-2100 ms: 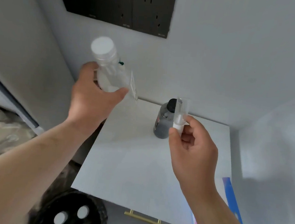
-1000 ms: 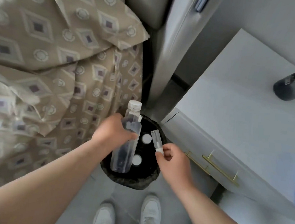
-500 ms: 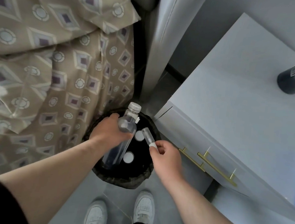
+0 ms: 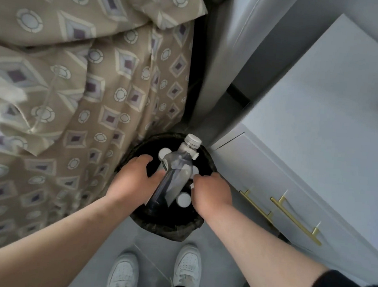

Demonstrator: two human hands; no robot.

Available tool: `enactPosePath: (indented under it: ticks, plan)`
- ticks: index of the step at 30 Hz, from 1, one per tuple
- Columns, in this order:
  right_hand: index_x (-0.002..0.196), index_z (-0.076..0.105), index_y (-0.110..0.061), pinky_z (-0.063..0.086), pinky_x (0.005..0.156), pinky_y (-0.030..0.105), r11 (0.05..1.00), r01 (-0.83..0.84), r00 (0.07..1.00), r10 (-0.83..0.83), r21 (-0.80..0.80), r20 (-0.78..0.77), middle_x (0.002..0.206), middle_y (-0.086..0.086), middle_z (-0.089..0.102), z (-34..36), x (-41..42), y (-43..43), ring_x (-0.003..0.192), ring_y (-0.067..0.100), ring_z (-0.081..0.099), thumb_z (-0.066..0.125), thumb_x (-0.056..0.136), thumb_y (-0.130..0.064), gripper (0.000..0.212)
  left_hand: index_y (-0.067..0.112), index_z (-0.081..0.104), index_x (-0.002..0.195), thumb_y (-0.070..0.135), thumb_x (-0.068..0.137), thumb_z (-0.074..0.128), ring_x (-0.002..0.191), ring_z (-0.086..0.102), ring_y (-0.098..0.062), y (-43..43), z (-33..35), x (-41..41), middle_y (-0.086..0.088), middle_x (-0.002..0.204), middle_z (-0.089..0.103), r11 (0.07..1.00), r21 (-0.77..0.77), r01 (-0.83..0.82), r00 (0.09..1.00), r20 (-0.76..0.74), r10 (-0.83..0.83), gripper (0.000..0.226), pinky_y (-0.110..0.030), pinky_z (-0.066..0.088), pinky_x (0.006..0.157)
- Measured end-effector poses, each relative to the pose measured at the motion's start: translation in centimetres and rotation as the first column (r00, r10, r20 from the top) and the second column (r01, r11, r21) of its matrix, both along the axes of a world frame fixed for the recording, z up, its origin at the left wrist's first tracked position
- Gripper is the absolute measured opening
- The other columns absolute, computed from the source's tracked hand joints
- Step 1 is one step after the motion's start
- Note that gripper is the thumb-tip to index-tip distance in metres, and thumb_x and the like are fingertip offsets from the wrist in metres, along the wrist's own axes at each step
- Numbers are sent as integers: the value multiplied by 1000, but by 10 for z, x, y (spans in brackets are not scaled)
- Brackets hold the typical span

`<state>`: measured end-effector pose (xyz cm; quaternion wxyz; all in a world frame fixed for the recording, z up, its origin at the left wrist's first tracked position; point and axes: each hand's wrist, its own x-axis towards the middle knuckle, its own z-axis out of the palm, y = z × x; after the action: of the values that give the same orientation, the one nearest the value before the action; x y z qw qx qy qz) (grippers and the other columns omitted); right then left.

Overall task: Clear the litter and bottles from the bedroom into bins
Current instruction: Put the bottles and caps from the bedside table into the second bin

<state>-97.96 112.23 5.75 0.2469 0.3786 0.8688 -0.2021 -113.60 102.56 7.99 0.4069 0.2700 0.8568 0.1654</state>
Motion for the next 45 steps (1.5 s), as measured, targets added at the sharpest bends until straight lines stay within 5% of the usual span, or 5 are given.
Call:
enactPosePath:
  ticks: [14, 24, 29, 37, 45]
  plan:
    - [96, 65, -22, 30, 92, 35, 946, -304, 929, 268, 111, 254, 104, 3, 65, -46, -21, -5, 104, 26, 50, 53, 88, -16, 16, 23, 63, 83, 39, 91, 49, 84, 61, -12, -39, 7, -20, 7, 84, 66, 984, 135, -117, 993, 6, 117, 23, -34, 49, 74]
    - [90, 59, -11, 28, 60, 32, 999, 18, 984, -12, 33, -179, 91, 9, 63, 41, 0, 1, 86, 29, 57, 42, 95, -21, 21, 27, 64, 95, 28, 94, 50, 88, 57, -7, 8, 76, -7, 18, 87, 63, 948, 294, -121, 992, 2, 126, 14, -24, 40, 71]
    - [70, 58, -16, 41, 47, 34, 975, 206, 813, -122, 86, -570, 65, -4, 58, 149, 30, 29, 59, 20, 52, 47, 86, -23, 20, 26, 54, 131, 33, 96, 48, 96, 52, 18, 83, 144, 25, 30, 99, 57, 876, 476, -75, 995, 87, 38, 37, -5, 37, 82]
    - [94, 67, -13, 47, 61, 23, 660, 714, 458, -187, 235, -869, 81, -6, 63, 266, 142, 126, 70, 13, 54, 46, 81, -29, 29, 20, 10, 151, 56, 92, 41, 138, 31, -22, 199, 168, 103, -1, 157, 19, 851, 204, 484, 870, -216, -443, 76, -38, 35, 107]
    - [113, 59, -12, 38, 88, 25, 533, 756, 524, -146, 380, -839, 110, -8, 53, 295, 197, 214, 100, 22, 51, 57, 79, -18, 34, 23, -19, 150, 89, 57, 41, 147, -5, -26, 200, 142, 122, -3, 157, -26, 769, -94, 632, 694, -373, -616, 129, -40, 13, 118]
